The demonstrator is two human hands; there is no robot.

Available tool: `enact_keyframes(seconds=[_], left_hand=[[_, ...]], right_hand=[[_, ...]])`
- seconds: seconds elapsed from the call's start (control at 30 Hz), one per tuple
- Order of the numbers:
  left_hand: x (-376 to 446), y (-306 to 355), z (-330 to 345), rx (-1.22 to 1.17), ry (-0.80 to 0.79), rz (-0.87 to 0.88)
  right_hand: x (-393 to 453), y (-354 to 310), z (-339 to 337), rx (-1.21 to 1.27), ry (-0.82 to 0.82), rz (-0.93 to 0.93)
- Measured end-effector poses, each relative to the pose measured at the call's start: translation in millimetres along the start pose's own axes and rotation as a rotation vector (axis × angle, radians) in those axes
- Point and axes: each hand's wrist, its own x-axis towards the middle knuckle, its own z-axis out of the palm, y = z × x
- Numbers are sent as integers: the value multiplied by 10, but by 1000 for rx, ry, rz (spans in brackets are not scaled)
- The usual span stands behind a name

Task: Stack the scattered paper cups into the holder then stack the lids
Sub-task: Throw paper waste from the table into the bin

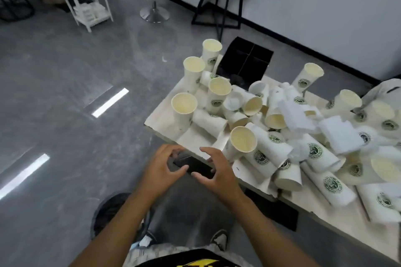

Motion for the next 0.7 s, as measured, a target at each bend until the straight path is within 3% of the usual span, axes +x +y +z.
enact_keyframes(seconds=[0.43,0.7], left_hand=[[404,1491,1472,-20,-91,242],[1011,1997,1848,-41,-182,349]], right_hand=[[-753,750,-1783,75,373,92],[-630,1018,-2414,90,539,173]])
